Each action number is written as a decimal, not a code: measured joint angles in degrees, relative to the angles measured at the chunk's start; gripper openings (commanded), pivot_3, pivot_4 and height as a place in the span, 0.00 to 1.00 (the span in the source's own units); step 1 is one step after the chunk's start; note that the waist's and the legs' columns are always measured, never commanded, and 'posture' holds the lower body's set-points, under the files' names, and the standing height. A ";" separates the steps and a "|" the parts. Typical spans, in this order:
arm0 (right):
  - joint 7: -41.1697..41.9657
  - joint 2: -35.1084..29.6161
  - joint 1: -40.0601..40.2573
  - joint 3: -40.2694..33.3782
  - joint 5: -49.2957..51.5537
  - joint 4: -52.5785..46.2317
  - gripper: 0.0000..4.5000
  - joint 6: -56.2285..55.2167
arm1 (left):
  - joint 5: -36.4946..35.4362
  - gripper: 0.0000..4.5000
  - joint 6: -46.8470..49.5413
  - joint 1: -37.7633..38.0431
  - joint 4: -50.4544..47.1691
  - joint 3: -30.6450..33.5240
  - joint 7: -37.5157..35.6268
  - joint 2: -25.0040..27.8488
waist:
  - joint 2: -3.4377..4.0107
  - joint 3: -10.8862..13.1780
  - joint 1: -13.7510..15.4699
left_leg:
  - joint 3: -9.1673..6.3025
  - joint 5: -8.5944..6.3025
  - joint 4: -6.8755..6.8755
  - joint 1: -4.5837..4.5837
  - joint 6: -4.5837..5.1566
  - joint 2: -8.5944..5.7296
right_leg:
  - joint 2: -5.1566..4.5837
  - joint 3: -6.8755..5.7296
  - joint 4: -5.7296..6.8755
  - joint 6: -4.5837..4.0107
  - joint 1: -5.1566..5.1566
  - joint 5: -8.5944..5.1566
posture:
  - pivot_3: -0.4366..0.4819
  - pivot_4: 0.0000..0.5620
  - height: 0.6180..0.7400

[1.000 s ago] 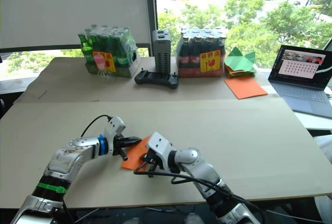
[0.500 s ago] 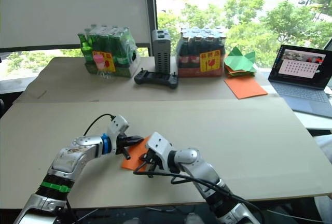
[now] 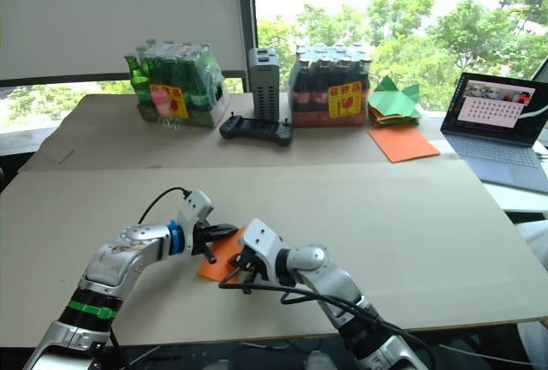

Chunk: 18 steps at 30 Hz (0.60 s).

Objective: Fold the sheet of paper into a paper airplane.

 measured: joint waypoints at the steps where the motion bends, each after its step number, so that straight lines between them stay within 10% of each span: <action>1: 0.00 0.01 0.00 0.03 0.00 0.00 0.00 -0.01 | -0.13 0.01 0.10 -0.12 0.01 0.40 0.11 0.00 | 0.00 0.00 -0.01 | 0.00 0.00 0.00 0.00 0.00 0.00 | 0.00 0.00 0.00 0.00 0.00 0.00 | 0.48 0.27 1.00; 18: 0.07 0.01 -0.14 0.40 0.00 0.04 0.00 -0.15 | -6.45 0.01 5.38 0.90 -4.50 5.96 -1.56 1.49 | -0.01 0.01 -0.15 | 0.00 0.00 -0.01 0.00 0.00 0.01 | 0.00 0.00 0.01 -0.01 -0.01 0.00 | 0.48 0.27 1.00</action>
